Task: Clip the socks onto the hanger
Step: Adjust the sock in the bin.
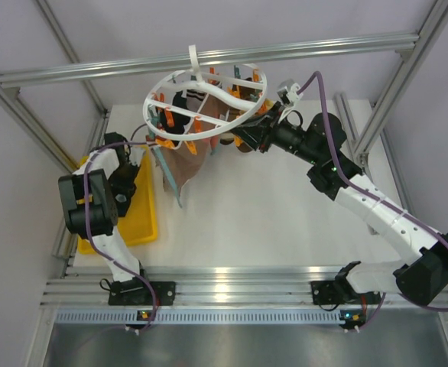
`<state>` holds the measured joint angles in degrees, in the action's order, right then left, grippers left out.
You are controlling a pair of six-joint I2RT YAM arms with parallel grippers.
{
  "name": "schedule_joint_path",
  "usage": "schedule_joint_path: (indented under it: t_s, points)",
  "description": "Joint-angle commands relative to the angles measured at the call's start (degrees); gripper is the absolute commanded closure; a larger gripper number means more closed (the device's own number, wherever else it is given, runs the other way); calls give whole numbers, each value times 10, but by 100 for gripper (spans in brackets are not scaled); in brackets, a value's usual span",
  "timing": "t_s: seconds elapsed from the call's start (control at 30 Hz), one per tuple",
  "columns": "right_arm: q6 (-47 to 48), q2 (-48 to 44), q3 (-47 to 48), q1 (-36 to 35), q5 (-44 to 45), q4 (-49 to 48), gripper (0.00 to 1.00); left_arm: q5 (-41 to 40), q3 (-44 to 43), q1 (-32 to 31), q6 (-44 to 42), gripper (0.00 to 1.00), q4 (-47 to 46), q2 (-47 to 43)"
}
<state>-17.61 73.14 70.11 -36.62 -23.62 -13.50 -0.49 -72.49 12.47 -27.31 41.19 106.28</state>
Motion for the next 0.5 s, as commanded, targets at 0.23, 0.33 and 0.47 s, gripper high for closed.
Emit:
schedule_joint_path:
  t_s: [0.23, 0.33, 0.47]
  points:
    - [12, -23, -2, 6, 2, 5, 100, 23, 160, -21, -76, 87, -2, -175]
    - [10, -23, -6, 6, -1, 1, 100, 43, 158, -11, -47, 58, 5, -224]
    - [3, -19, -8, 6, -6, -9, 100, 12, 126, -11, 30, 51, -29, -240]
